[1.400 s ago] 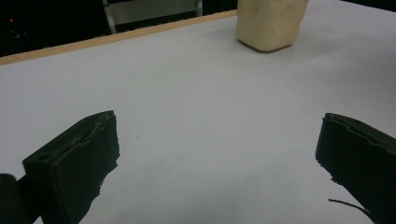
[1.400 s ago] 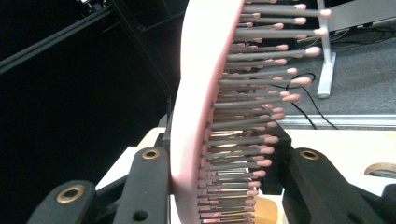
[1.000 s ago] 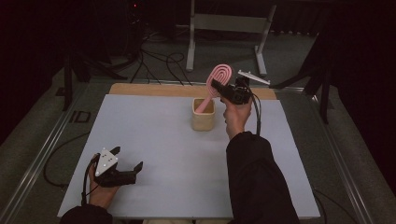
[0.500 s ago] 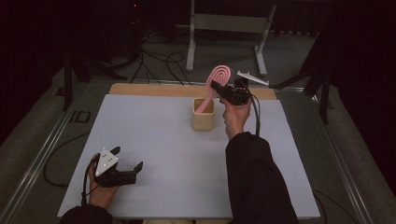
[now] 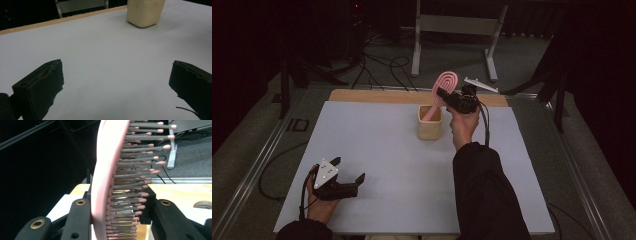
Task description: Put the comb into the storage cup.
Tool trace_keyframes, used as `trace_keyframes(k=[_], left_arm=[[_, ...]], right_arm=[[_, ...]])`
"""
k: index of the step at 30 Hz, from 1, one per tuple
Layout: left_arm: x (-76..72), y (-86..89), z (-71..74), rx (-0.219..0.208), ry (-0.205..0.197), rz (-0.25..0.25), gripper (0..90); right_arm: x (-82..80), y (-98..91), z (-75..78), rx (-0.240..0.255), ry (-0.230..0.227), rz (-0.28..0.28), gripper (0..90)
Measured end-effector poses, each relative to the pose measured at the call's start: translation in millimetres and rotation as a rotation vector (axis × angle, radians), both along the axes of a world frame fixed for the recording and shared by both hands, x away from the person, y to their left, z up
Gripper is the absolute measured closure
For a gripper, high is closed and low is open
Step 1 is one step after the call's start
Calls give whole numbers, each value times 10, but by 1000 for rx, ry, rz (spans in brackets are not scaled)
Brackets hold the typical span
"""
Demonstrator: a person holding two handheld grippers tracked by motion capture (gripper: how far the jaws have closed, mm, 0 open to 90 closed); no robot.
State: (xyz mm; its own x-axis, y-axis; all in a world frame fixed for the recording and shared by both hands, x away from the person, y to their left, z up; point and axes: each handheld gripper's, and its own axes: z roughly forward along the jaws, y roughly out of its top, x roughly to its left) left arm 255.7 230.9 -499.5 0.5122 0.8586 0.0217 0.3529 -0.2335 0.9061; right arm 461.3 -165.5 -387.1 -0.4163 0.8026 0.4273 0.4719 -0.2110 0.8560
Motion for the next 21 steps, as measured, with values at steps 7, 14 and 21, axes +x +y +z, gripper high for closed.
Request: trace_keyframes(k=[7,14,21], left_arm=[[1,4,1,0,-1,4,2],[1,5,0,-4,0,3,2],[0,20,4,-13,-8,10,2]], right_arm=[[18,8,-3,2,2,-8,638],[20,63,-40,-17,6,-4,638],[15,139,-121,-45,19,-3,637]])
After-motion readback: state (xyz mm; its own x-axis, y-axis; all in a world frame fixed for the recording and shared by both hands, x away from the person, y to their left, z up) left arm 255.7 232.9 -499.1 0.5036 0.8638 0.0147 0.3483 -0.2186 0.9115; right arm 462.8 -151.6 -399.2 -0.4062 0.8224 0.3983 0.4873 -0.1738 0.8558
